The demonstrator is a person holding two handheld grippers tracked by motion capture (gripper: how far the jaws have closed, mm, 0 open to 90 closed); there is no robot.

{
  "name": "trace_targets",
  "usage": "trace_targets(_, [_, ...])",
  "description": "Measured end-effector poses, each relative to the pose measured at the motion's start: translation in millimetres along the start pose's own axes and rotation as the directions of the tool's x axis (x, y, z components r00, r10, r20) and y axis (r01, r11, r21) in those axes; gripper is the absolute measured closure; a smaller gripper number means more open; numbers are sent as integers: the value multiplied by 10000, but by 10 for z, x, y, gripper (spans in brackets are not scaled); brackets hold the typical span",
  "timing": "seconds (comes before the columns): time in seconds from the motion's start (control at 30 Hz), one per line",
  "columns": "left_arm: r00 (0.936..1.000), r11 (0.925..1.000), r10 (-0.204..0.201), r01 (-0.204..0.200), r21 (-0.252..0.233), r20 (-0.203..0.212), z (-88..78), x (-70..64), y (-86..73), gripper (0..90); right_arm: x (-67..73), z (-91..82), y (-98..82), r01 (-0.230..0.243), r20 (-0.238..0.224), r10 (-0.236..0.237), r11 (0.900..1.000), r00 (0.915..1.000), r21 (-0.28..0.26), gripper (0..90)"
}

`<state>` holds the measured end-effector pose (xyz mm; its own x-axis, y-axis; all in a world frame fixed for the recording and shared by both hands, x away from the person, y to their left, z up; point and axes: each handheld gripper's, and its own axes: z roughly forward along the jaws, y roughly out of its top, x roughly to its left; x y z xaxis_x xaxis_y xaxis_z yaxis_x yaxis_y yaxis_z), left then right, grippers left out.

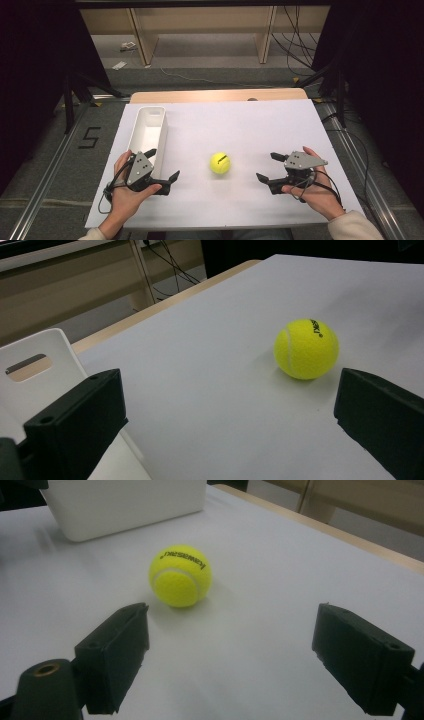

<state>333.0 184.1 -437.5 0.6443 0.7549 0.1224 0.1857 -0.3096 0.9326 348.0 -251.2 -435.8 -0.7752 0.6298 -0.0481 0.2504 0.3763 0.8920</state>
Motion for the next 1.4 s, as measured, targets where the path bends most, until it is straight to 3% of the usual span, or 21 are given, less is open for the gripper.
trace_targets(1.4, [10000,10000,18,-18,-58,3,-10,-8,11,0,116,359,137,84,-167,-84,10000,9998,22,160])
